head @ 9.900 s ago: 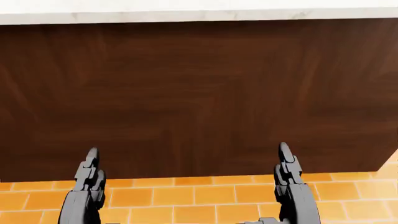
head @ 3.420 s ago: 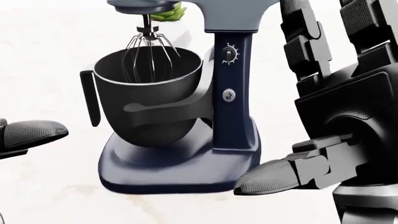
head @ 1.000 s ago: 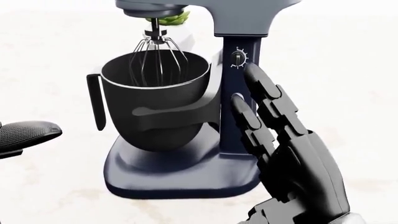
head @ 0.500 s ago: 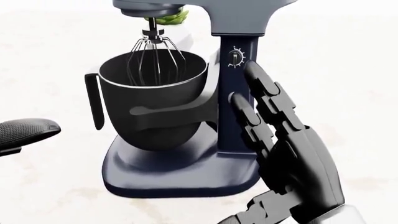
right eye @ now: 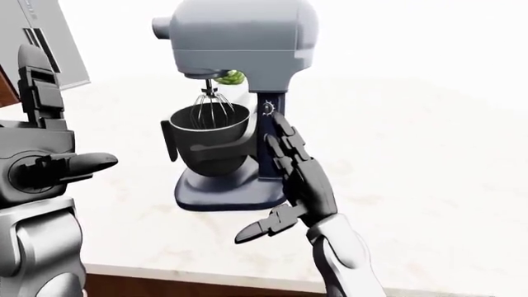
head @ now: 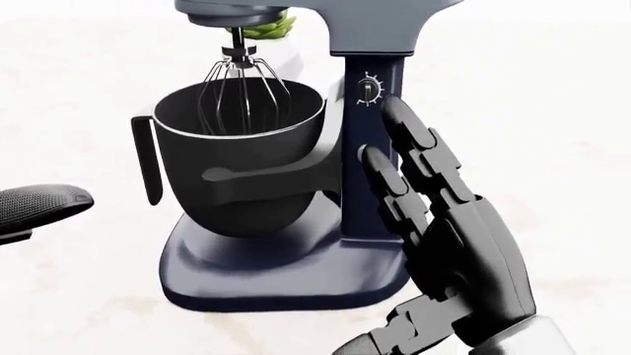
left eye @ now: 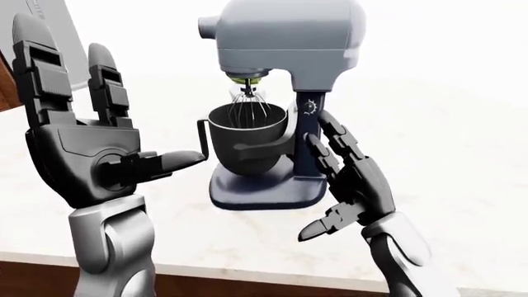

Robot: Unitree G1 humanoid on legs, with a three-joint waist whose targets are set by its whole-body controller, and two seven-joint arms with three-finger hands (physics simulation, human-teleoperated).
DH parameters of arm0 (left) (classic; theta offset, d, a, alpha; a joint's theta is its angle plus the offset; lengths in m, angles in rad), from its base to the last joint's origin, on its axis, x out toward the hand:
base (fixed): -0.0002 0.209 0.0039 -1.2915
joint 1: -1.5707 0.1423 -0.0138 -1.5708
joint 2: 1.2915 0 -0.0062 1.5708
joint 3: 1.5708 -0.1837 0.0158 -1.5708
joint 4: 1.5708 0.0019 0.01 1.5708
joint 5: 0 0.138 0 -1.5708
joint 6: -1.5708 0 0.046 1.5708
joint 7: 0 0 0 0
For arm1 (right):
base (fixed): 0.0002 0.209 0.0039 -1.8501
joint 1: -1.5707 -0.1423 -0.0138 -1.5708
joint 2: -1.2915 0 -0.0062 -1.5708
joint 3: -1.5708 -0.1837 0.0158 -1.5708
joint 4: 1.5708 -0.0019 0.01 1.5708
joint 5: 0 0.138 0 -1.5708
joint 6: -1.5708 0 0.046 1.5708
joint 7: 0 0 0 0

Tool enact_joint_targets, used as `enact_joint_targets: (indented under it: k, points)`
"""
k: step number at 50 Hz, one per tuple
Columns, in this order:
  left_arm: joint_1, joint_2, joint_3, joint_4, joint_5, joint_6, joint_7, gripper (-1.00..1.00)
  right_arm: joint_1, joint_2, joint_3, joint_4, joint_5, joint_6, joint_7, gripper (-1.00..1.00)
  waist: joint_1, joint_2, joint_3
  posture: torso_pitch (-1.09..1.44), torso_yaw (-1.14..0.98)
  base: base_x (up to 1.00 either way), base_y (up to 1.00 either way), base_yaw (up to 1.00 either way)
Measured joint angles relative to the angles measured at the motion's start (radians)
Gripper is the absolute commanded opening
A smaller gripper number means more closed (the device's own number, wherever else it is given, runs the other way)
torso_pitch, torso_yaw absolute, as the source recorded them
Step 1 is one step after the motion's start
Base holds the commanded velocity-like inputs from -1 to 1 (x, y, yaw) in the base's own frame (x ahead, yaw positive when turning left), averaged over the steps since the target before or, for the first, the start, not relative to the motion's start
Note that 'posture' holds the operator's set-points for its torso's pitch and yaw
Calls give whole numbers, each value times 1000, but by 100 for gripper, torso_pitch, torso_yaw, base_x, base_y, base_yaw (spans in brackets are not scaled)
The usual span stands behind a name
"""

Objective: Open the stand mixer head.

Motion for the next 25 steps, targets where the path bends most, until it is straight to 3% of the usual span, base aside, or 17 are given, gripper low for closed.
enact_joint_targets:
  k: [25]
  points:
    - [4, 3, 8, 11, -4, -11, 2, 100, -40, -3, 14, 55, -50, -22, 15, 100, 0, 1, 3, -40, 0, 0, 0, 0]
